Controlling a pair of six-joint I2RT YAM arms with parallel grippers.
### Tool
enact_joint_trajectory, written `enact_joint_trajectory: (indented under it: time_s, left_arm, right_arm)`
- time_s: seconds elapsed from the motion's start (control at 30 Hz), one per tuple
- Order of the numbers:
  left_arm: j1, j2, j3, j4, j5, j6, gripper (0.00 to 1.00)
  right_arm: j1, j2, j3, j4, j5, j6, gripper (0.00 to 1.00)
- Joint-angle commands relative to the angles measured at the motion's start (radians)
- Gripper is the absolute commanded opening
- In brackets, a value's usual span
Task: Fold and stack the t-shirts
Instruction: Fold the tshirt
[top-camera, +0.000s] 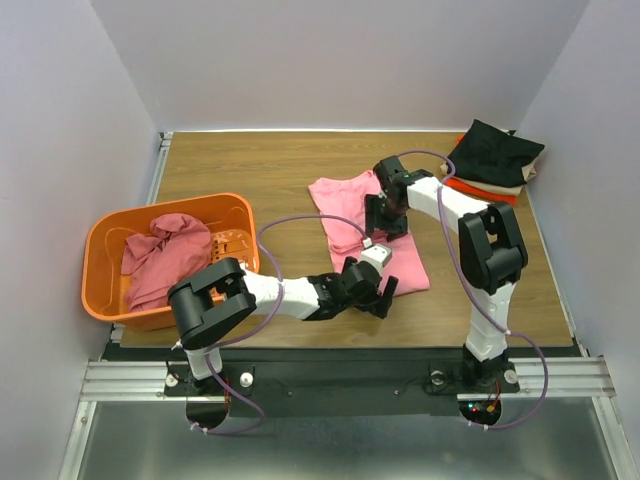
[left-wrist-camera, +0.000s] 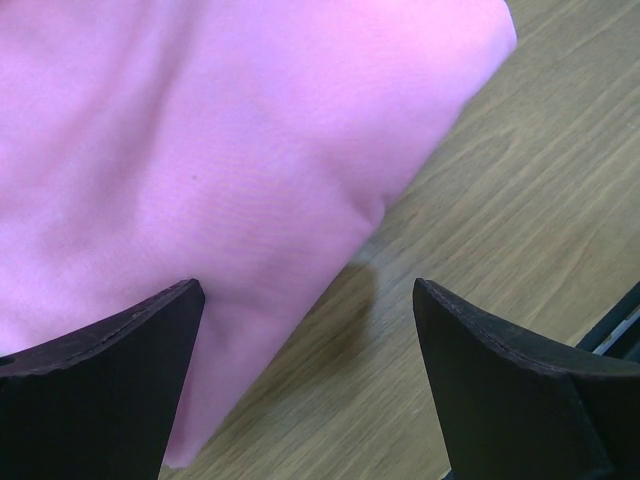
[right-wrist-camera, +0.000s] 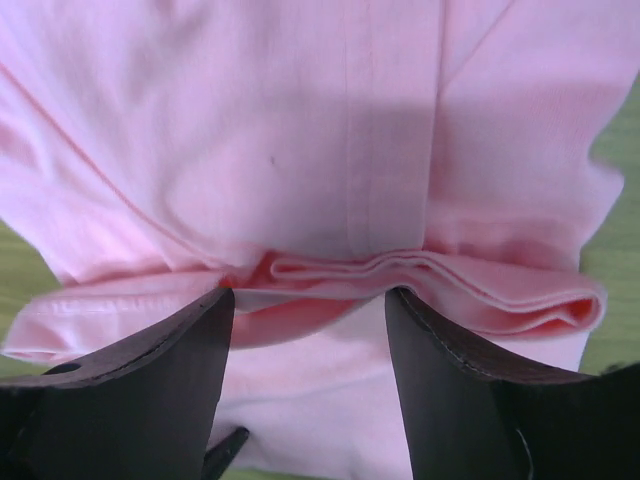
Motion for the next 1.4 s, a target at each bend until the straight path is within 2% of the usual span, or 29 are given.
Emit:
enact_joint_trajectory:
  time_s: [0.0, 0.33, 0.5, 0.67, 0.77, 0.87, 1.0, 1.13, 1.37]
  left_arm:
    - [-0.027, 0.009, -0.051, -0.055, 0.044, -0.026, 0.97]
    - [-0.033, -0.057, -0.074, -0.104, -0.004, -0.049, 0.97]
    - [-0.032, -0.126, -0.037, -0.182, -0.08, -0.048, 0.98]
    - [-0.03, -0.195, 0.076, -0.308, -0.166, -0.022, 0.98]
    - [-0.016, -0.204, 0.184, -0.43, -0.212, -0.023, 0.98]
    - [0.016, -0.204, 0.253, -0.524, -0.214, -0.086, 0.98]
    - [0.037, -0.213, 0.219, -0.543, -0.145, -0.183, 0.98]
    - [0.039, -0.216, 0.183, -0.541, -0.116, -0.256, 0.98]
    - [0.042, -0.219, 0.144, -0.541, -0.085, -0.293, 0.98]
  right_arm:
    - [0.006, 0.046, 0.086, 0.011, 0.08, 0.014, 0.68]
    - [-0.061, 0.106, 0.304, -0.027, 0.153, 0.0, 0.68]
    - [-0.119, 0.031, 0.272, -0.035, 0.15, -0.012, 0.69]
    - [-0.138, -0.128, 0.116, -0.038, 0.113, -0.037, 0.7]
    - [-0.138, -0.207, -0.06, -0.035, 0.067, -0.028, 0.7]
    - [-0.138, -0.32, -0.232, -0.032, 0.03, -0.011, 0.7]
    - [-0.138, -0.444, -0.398, -0.029, -0.008, 0.003, 0.69]
    - [-0.138, -0.503, -0.527, -0.026, -0.014, 0.021, 0.67]
    - [-0.138, -0.538, -0.612, -0.003, -0.004, 0.026, 0.62]
